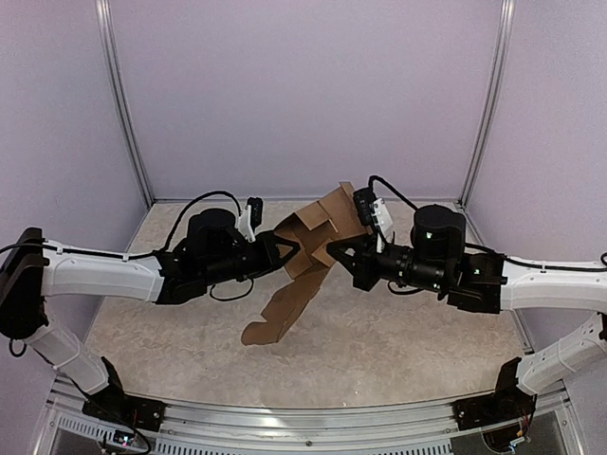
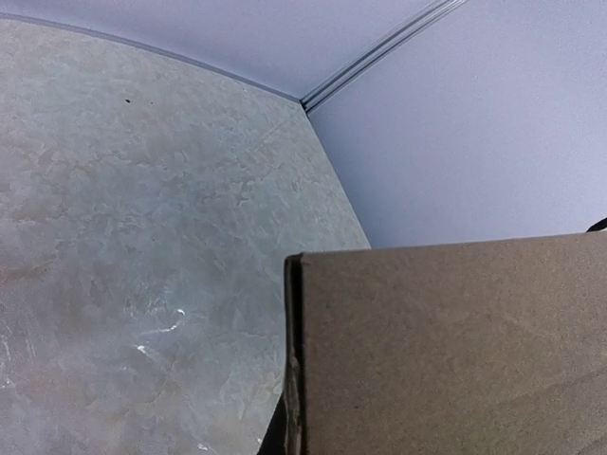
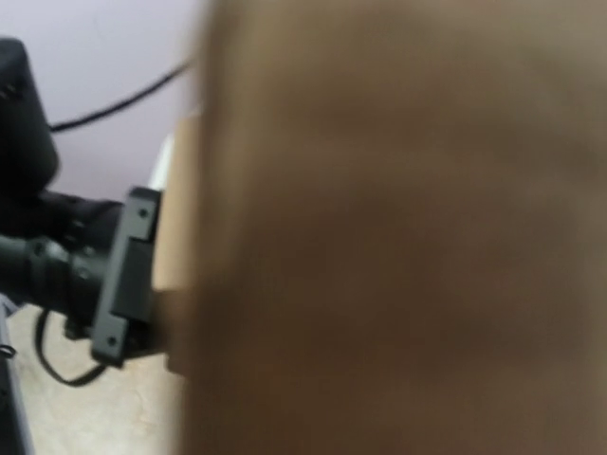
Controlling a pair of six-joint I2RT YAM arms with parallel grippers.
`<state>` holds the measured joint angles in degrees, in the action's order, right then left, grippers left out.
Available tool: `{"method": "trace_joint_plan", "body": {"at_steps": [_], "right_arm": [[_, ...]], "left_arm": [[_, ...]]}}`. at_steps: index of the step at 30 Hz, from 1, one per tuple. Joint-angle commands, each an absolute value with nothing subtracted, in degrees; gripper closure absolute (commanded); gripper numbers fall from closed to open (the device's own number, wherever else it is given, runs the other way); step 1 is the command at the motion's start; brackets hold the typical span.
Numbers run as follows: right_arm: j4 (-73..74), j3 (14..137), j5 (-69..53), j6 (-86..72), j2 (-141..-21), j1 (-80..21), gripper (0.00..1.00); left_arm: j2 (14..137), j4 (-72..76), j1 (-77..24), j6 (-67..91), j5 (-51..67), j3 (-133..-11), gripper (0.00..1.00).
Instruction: Fold the paper box
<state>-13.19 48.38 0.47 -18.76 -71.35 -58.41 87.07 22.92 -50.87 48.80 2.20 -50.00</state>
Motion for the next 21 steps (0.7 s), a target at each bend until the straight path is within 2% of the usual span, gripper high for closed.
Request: {"method": "trace_joint_plan", "body": {"at_steps": [1, 11, 21], "right_arm": [[-6.13, 49.93, 5.04, -17.48, -73.41, -59.27, 1.00], [-3.21, 50.71, 6.17, -16.63, -69.06, -59.92, 1.00], [5.69, 48.38, 0.16, -13.57, -59.36, -59.94, 1.00]], "left_arm": [[84.87, 20.63, -51.50, 44.72, 3.32, -52.44, 1.00], [84.14, 16.33, -51.41, 40.98, -2.42, -52.76, 1.00], [80.96, 13.19, -49.85, 38.15, -8.37, -50.89, 1.00]]}}
